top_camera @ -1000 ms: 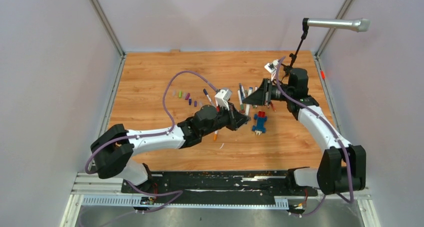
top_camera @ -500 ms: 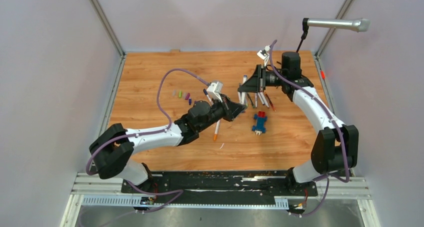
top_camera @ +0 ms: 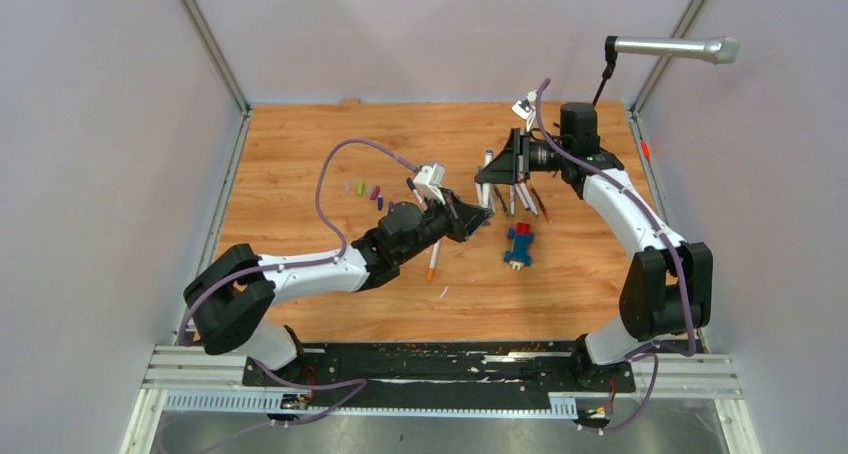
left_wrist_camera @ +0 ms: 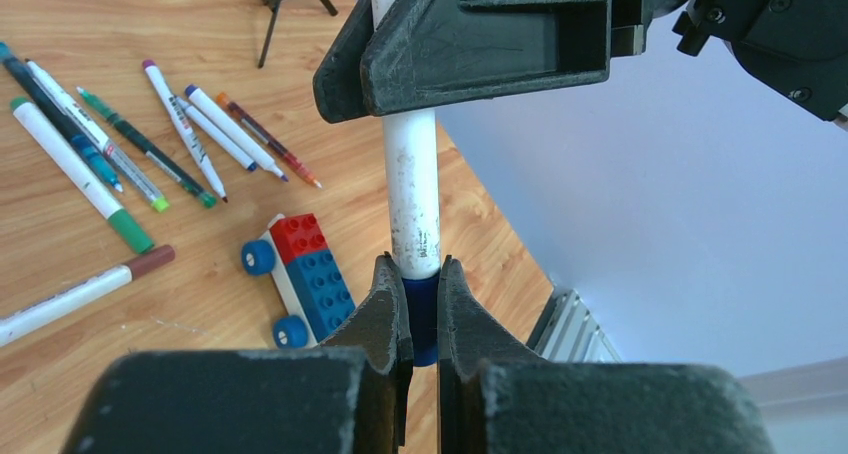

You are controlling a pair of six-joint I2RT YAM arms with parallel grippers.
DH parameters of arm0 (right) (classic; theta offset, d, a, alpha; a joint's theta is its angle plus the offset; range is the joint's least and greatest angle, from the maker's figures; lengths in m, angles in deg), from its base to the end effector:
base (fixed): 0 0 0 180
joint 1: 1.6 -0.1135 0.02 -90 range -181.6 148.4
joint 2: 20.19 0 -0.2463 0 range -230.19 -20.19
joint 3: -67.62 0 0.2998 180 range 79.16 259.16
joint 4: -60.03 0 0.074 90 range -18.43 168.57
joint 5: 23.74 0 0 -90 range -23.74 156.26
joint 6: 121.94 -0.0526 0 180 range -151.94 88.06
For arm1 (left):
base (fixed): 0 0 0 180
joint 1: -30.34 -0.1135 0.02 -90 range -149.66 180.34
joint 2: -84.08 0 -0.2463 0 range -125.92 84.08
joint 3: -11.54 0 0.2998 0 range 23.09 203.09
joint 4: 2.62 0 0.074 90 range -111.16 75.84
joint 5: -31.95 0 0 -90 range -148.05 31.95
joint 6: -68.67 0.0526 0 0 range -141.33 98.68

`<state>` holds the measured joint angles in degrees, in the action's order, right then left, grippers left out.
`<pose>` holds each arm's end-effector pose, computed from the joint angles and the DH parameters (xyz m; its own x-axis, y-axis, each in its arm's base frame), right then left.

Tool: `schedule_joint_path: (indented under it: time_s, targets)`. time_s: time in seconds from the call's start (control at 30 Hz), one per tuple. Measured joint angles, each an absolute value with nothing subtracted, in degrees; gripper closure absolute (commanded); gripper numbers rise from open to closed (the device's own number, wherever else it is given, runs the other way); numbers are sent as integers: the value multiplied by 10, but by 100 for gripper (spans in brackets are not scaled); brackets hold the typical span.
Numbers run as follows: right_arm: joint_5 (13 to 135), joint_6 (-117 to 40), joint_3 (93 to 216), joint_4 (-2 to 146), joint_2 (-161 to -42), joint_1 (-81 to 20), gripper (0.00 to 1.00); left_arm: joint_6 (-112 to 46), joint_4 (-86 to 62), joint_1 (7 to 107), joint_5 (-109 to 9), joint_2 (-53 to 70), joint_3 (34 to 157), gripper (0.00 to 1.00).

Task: Open the pen caps
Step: Open the pen cap from the pen, then place the pen at the center of the board.

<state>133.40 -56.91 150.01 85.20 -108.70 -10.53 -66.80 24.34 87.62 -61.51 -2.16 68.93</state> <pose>0.3801 0.1088 0.2787 -0.8190 0.0373 -0.5726 -0.5433 0.2711 0.7946 0.2150 -0.3288 0.2104 -0.5879 -0.4014 -0.7023 0.5534 0.4337 -0.7111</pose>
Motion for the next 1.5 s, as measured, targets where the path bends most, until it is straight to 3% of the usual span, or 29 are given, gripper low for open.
schedule_joint_path:
  time_s: [0.8, 0.97, 1.1, 1.27, 1.5]
  targets:
    - [1341, -601, 1506, 838, -1085, -119, 100, -656, 189, 900, -667, 19, 685, 100]
    - [1234, -610, 1551, 746, -1078, -106, 100, -657, 48, 1016, -479, 5, 630, 100]
    - [1207, -614, 1560, 699, -1061, -100, 100, -653, -46, 1044, -417, -4, 602, 100]
    - [1196, -589, 1546, 695, -1045, -99, 100, -647, -80, 1032, -451, 40, 602, 100]
    - [1183, -438, 1438, 768, -982, -46, 100, -618, -143, 996, -569, 181, 601, 100]
